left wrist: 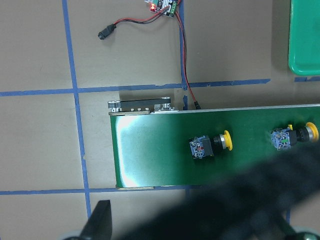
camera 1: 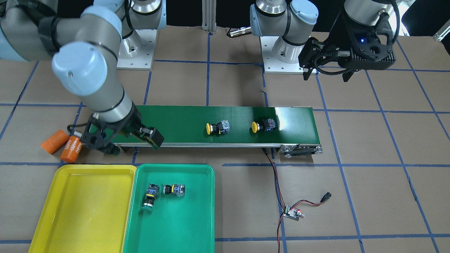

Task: Sort buttons by color to trays
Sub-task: 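Release the button and move the right gripper back over the belt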

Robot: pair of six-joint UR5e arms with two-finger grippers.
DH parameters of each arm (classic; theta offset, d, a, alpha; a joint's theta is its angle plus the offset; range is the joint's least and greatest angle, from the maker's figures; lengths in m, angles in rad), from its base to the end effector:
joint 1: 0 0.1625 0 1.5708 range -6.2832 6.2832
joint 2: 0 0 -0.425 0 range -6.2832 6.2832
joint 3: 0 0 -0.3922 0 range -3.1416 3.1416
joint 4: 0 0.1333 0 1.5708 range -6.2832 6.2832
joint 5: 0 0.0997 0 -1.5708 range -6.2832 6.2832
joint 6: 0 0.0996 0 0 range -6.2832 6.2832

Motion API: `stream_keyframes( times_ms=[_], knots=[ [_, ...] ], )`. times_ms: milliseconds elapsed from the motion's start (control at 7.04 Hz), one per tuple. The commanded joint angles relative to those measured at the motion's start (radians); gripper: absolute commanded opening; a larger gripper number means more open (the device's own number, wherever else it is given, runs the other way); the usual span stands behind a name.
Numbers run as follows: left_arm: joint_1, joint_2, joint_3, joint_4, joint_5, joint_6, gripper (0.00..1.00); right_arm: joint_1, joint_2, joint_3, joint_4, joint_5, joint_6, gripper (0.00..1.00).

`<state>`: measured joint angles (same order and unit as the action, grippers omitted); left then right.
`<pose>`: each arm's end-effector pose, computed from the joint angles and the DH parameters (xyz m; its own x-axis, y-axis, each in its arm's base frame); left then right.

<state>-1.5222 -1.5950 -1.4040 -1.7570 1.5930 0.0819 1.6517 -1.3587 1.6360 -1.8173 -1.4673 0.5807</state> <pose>-0.1069 -0.4996 0.5393 -0.9992 0.0342 -0.0185 0.0333 0.9984 0.0453 0.1886 -0.5498 0.3685 -0.8734 0.4820 -0.0694 0.4765 0.8753 0.0824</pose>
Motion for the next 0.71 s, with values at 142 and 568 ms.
stream_keyframes(
  times_ms=[142,568],
  knots=[
    [0.001,0.038,-0.136,0.075,0.019,-0.016,1.00,0.004,-0.247,0.222,0.003,-0.011,0.184,1.00],
    [-0.003,0.029,-0.118,0.184,0.006,-0.058,1.00,-0.001,-0.255,0.231,-0.005,-0.021,0.229,1.00]
  ],
)
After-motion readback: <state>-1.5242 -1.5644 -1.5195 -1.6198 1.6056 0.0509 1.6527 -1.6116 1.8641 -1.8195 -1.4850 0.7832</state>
